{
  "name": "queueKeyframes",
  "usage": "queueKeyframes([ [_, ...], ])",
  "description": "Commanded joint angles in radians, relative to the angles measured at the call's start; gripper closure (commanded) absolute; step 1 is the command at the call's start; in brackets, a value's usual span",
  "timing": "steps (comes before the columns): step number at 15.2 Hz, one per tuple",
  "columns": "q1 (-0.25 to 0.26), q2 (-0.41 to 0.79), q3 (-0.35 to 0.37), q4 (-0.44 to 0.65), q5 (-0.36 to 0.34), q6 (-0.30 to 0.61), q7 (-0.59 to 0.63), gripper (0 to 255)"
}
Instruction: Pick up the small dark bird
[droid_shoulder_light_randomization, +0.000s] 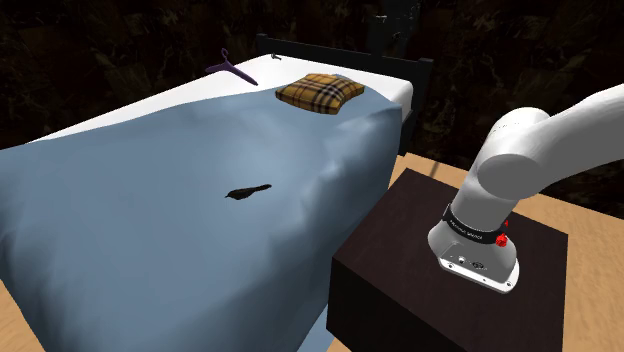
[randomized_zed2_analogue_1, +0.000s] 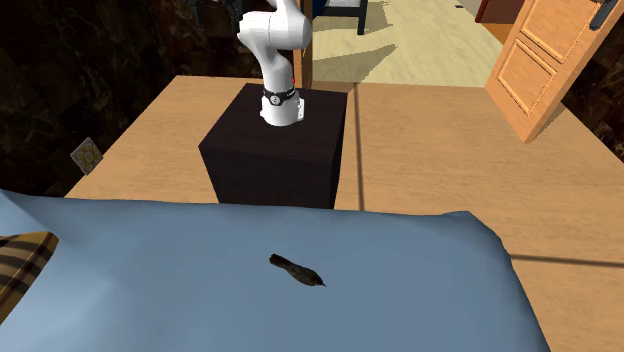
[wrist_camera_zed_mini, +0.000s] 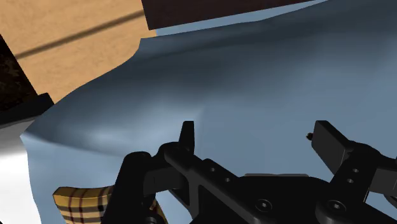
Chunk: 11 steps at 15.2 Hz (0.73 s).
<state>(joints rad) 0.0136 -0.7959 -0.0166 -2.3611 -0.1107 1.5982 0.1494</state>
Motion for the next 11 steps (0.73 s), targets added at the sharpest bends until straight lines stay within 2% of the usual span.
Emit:
queueKeyframes([
  [1,0.000,0.000,0.000,0.000,0.000,0.000,0.000,0],
  [11,0.083,0.277,-0.044,-0.042,-0.030,0.339,-0.196,0],
])
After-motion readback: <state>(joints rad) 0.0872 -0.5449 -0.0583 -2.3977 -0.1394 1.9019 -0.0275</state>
